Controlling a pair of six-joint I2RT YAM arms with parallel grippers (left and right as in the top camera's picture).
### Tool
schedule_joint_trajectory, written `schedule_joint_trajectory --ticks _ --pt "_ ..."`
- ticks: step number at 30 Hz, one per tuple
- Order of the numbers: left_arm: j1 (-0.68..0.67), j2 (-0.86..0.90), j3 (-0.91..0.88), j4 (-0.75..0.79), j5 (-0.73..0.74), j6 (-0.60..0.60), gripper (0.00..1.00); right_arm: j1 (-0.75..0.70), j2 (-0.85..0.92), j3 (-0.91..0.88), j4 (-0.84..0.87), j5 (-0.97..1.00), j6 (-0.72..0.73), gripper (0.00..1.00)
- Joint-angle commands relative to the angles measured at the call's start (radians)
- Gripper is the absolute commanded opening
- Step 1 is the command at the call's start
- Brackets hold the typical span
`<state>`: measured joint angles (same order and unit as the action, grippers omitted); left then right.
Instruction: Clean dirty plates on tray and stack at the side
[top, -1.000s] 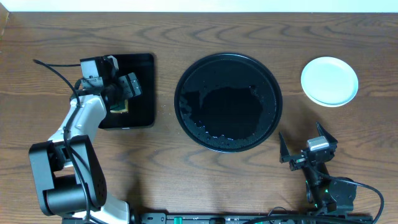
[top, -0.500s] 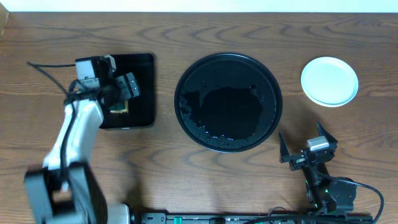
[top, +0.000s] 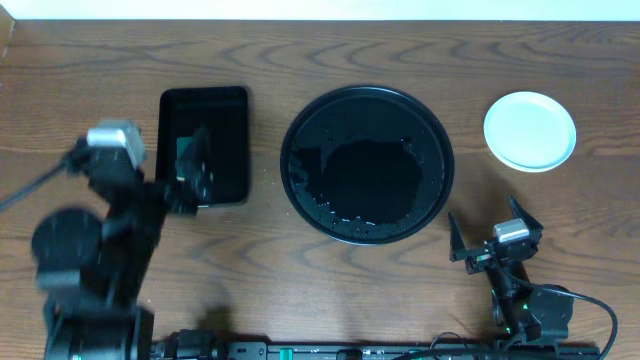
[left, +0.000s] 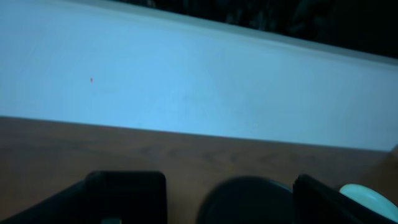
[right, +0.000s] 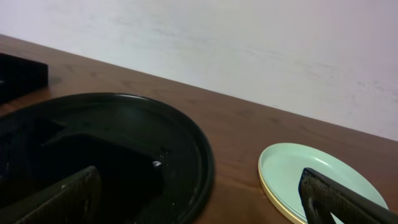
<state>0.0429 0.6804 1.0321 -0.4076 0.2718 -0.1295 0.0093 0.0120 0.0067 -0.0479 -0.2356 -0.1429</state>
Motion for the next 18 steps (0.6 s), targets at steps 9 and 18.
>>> schedule_joint_trajectory --ticks 9,18 --pt "-0.003 -0.400 -0.122 -0.483 -0.015 0.010 0.95 -0.004 -0.006 -0.001 -0.006 -0.004 -0.011 0.99" --pt "-0.008 -0.669 -0.458 -0.225 -0.018 -0.006 0.95 -0.004 -0.006 -0.001 -0.006 -0.004 -0.011 0.99"
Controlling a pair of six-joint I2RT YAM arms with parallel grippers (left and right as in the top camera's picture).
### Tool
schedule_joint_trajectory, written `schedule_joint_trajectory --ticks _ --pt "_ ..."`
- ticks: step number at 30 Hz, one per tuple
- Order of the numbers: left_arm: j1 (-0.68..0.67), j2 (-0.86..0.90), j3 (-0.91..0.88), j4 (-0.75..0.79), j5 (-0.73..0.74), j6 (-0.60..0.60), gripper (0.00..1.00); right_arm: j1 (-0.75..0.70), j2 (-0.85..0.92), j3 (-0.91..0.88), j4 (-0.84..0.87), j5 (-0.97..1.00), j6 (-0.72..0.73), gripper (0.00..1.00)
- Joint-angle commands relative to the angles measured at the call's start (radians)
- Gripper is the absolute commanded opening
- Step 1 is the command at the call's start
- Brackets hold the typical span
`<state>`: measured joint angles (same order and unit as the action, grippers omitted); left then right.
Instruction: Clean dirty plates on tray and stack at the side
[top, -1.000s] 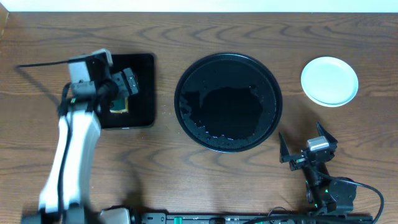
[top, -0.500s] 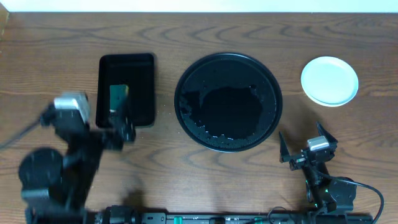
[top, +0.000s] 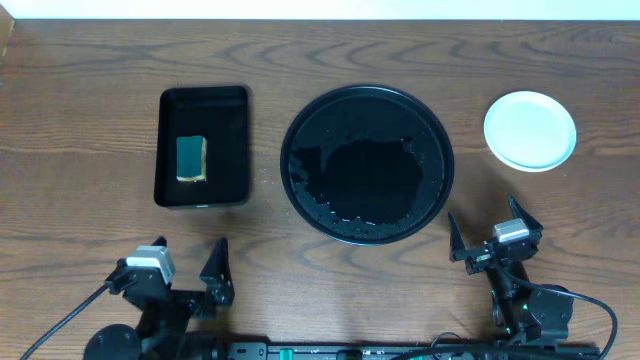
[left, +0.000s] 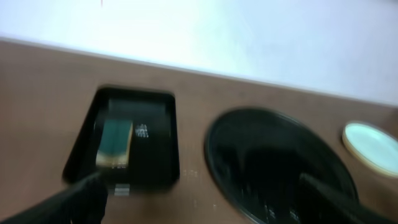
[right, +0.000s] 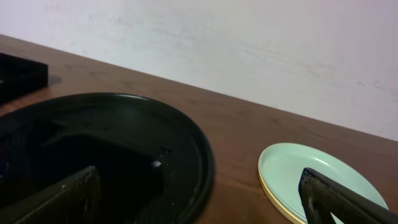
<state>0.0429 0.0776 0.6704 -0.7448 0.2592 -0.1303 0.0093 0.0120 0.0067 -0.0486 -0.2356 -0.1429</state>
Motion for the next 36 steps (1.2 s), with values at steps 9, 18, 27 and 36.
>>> schedule_joint_trajectory --ticks 9,18,27,36 --pt "-0.056 -0.075 -0.414 0.836 -0.006 -0.013 0.95 -0.004 -0.006 -0.001 -0.005 -0.004 -0.011 0.99" --pt "-0.069 -0.076 -0.608 1.015 -0.028 -0.013 0.95 -0.004 -0.006 -0.001 -0.005 -0.004 -0.011 0.99" --pt "-0.070 -0.076 -0.666 0.916 -0.229 -0.142 0.95 -0.004 -0.006 -0.001 -0.005 -0.004 -0.011 0.99" --pt "-0.070 -0.076 -0.666 0.674 -0.261 -0.142 0.95 -0.004 -0.006 -0.001 -0.005 -0.004 -0.011 0.99"
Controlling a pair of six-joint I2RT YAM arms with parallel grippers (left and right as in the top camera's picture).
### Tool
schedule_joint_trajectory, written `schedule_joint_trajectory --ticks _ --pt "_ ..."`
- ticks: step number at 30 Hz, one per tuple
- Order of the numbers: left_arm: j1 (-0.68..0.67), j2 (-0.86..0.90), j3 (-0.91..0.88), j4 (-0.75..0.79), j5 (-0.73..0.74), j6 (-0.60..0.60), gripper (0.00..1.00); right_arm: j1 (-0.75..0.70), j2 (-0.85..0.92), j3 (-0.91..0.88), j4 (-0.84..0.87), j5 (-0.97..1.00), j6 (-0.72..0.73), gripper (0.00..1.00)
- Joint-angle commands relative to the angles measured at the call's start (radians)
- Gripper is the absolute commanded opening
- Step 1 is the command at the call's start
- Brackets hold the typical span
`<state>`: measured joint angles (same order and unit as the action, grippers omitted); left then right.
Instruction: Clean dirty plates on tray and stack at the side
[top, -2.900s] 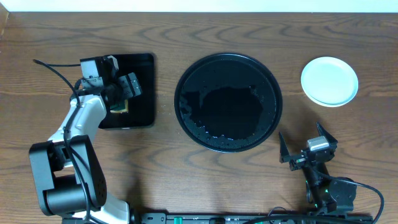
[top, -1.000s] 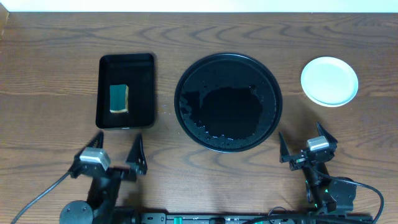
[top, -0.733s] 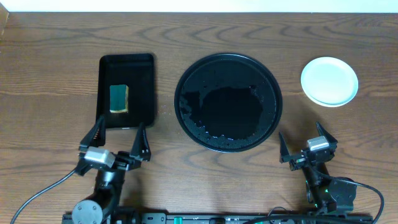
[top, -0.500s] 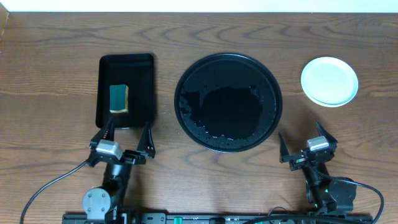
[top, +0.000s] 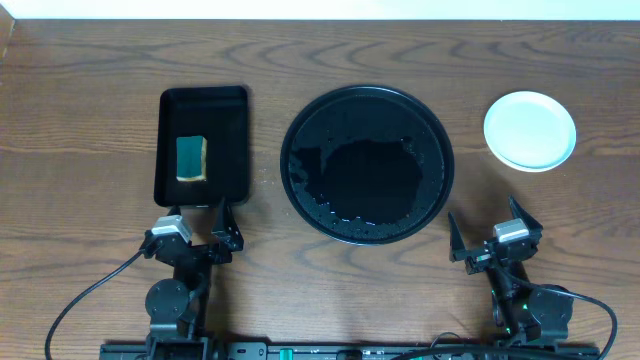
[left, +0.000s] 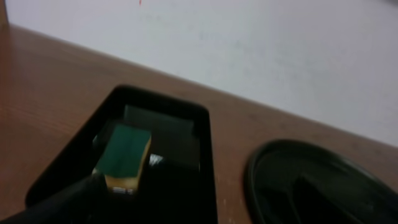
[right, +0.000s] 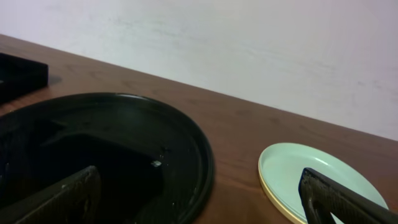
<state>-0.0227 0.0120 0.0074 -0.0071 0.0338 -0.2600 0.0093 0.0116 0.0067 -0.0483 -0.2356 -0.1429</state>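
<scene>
The round black tray (top: 366, 163) sits mid-table, wet with droplets, and no plate shows on it. A pale mint plate (top: 530, 130) with a yellowish rim lies to its right on the wood, also seen as the plate (right: 317, 180) in the right wrist view. A green sponge (top: 191, 158) lies in the black rectangular bin (top: 232, 140). My left gripper (top: 195, 222) rests open just in front of that bin, facing the sponge (left: 124, 155). My right gripper (top: 487, 228) sits open near the front edge, between tray and plate.
The bin's wall (left: 205, 162) and the round tray's rim (left: 261, 180) flank a strip of bare wood ahead of the left gripper. A white wall runs behind the table. Cables trail from both arm bases at the front edge.
My left gripper has moved from the front left edge to a spot slightly farther in, right in front of the bin. It is still open. The right arm, plate and sponge are unchanged.
My left arm was first raised over the bin, hiding the sponge, its camera on the wall. Then it was low at the front edge, open and empty, with the sponge lying in the bin. Now it rests just before the bin. The right gripper stayed open throughout.
</scene>
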Motion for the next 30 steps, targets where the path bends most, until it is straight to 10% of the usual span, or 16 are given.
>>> schedule_joint_trajectory --ticks 1,30 --pt "-0.004 -0.006 -0.003 -0.064 -0.035 -0.012 0.95 -0.004 -0.006 -0.001 -0.005 -0.004 -0.011 0.99" --pt "-0.004 0.012 -0.003 -0.066 -0.035 -0.011 0.95 -0.004 -0.006 -0.001 -0.005 -0.005 -0.011 0.99"
